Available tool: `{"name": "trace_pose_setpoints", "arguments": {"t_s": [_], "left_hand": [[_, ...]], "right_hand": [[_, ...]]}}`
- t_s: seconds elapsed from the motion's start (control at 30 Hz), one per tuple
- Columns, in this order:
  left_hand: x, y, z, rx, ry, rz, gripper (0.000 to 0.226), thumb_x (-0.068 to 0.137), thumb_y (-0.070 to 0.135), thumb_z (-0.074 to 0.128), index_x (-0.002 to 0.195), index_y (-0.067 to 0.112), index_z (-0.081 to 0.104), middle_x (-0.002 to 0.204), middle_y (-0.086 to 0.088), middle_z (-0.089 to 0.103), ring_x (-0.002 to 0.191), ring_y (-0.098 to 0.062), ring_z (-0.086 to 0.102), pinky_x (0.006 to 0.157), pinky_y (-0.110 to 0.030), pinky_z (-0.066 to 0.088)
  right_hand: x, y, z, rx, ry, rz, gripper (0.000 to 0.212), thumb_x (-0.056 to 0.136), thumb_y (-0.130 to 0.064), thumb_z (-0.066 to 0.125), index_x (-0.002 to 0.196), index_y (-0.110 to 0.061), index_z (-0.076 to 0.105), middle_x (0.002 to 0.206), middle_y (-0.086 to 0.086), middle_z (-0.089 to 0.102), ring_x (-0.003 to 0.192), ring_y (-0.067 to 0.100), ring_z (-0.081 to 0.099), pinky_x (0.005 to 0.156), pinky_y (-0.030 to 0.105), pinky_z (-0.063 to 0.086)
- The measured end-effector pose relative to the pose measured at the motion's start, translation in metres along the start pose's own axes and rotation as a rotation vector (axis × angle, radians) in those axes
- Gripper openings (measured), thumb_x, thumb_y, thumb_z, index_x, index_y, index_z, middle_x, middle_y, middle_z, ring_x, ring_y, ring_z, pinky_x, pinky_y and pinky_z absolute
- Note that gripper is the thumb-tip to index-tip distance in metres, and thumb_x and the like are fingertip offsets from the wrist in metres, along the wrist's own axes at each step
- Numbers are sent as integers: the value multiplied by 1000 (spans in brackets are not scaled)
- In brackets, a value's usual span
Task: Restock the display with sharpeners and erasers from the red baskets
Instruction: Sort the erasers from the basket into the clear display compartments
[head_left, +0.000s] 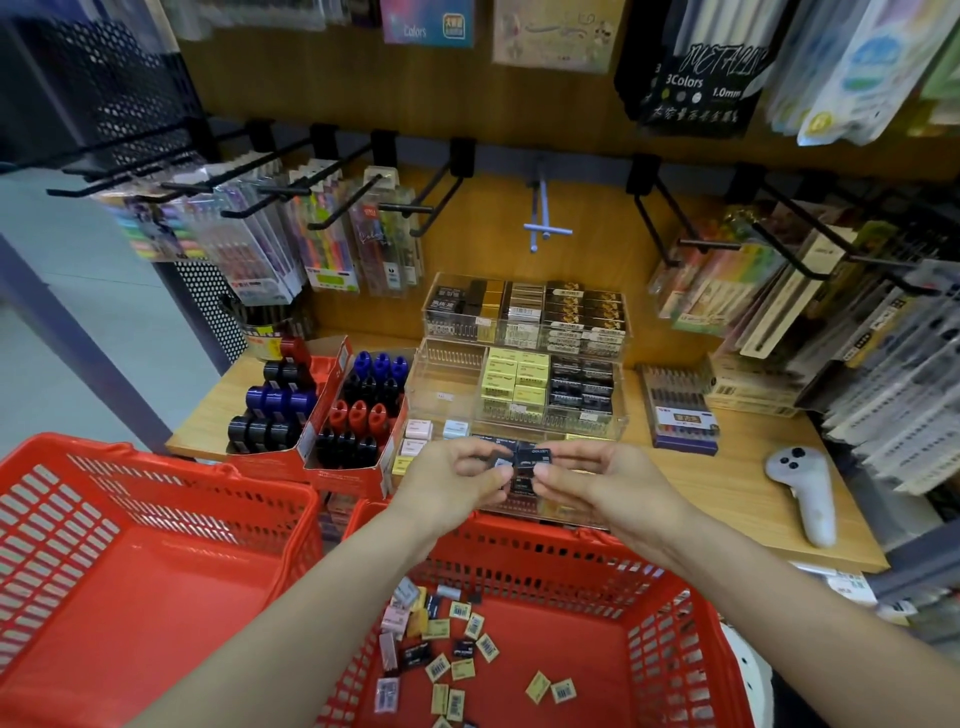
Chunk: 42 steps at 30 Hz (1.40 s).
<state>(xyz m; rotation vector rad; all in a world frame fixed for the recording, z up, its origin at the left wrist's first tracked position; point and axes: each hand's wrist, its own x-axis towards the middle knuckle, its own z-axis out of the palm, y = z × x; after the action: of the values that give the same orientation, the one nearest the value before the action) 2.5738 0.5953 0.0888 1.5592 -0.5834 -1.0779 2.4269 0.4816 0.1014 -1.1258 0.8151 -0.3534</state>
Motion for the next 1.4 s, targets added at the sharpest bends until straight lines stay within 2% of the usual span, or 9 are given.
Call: {"name": "trace_pose_setpoints", "arguments": {"t_s": [0.23, 0.43, 0.8, 0.93, 1.07, 1.13, 1.2, 1.3, 1.4], "left_hand": [[-3, 9, 4, -231, -100, -54, 22, 96, 4, 57, 106, 12, 75, 116, -6, 70, 108, -14, 67, 89, -20, 54], [-7, 15, 1, 157, -20, 252, 39, 85, -1, 71, 104, 33, 71, 108, 14, 72, 100, 1, 66, 85, -18, 54], [4, 0, -12, 371, 77, 316, 25, 83, 12, 77, 96, 32, 71, 105, 19, 68, 96, -1, 64, 83, -22, 55], [30, -28, -31, 606, 176, 282, 21, 86, 11, 74, 103, 22, 68, 106, 14, 59, 95, -1, 56, 80, -3, 40], [59, -43, -33, 754, 116, 265, 29, 81, 9, 78, 106, 21, 68, 103, 11, 63, 100, -6, 60, 80, -2, 43], [73, -43, -28, 785, 105, 292, 34, 78, 11, 81, 107, 22, 67, 99, 14, 64, 99, -7, 61, 82, -6, 45], [86, -41, -23, 859, 114, 317, 34, 75, 15, 83, 104, 25, 68, 97, 15, 65, 101, -9, 59, 89, -22, 48], [96, -44, -21, 910, 127, 311, 31, 73, 20, 85, 95, 32, 68, 95, 12, 63, 96, -9, 52, 84, -24, 43], [99, -52, -25, 910, 145, 321, 30, 73, 20, 84, 84, 37, 61, 88, 11, 63, 93, -9, 47, 76, -24, 36]], "right_hand": [[-8, -3, -3, -111, 54, -126, 23, 76, -6, 78, 98, -9, 73, 90, 5, 75, 83, 24, 75, 68, 21, 58], [-14, -8, -8, -126, 27, -133, 35, 74, 2, 78, 105, -12, 72, 95, 11, 76, 84, 25, 74, 68, 21, 57], [-6, -1, -4, -277, 53, -159, 31, 74, -8, 81, 103, -12, 70, 89, 7, 74, 77, 24, 75, 71, 28, 61], [6, 6, -23, -823, 240, -215, 22, 78, -39, 78, 95, -26, 71, 87, -11, 69, 66, 4, 69, 53, 18, 52], [23, 14, -32, -1162, 215, -373, 28, 80, -46, 76, 104, -31, 72, 87, -21, 57, 71, -3, 57, 60, 5, 41], [36, 19, -28, -1249, 227, -456, 31, 81, -46, 74, 110, -33, 71, 90, -20, 57, 79, -2, 54, 74, 9, 43], [51, 24, -20, -1340, 280, -491, 34, 83, -48, 71, 115, -37, 68, 99, -17, 62, 99, 6, 56, 93, 32, 42], [71, 33, -3, -1570, 356, -446, 37, 85, -56, 64, 117, -40, 65, 109, -16, 67, 113, 13, 50, 95, 40, 28], [86, 41, 11, -1790, 337, -415, 32, 87, -57, 57, 109, -35, 68, 98, -10, 69, 109, 18, 51, 91, 45, 24]]}}
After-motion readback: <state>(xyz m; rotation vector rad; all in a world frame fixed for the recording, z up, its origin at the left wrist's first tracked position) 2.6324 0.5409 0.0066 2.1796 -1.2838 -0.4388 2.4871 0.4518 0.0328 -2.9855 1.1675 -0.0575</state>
